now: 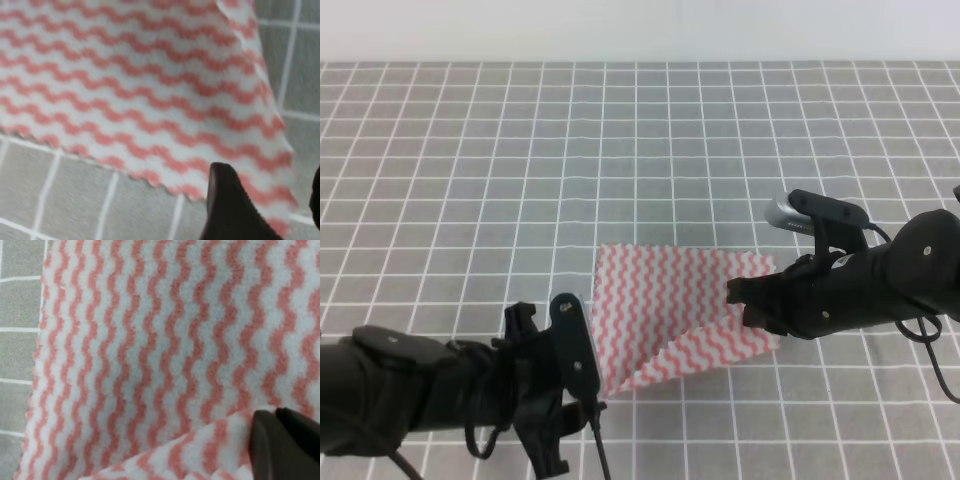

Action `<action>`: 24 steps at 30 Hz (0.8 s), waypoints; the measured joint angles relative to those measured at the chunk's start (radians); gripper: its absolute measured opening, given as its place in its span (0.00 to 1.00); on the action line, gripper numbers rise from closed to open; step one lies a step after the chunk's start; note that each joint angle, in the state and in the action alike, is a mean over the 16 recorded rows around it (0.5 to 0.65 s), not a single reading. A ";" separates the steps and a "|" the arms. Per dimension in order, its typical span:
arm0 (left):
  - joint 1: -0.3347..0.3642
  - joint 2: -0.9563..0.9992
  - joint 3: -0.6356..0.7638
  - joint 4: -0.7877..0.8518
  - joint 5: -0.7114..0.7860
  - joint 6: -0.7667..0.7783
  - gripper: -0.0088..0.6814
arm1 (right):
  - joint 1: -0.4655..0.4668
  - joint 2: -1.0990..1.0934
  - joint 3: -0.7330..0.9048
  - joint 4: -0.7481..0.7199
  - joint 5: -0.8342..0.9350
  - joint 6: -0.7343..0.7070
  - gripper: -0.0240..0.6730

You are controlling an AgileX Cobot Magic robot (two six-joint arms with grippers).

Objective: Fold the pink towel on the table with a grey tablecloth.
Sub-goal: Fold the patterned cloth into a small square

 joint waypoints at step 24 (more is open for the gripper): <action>0.000 0.069 -0.027 -0.001 0.014 0.062 0.49 | -0.001 -0.002 0.000 0.007 0.003 -0.001 0.01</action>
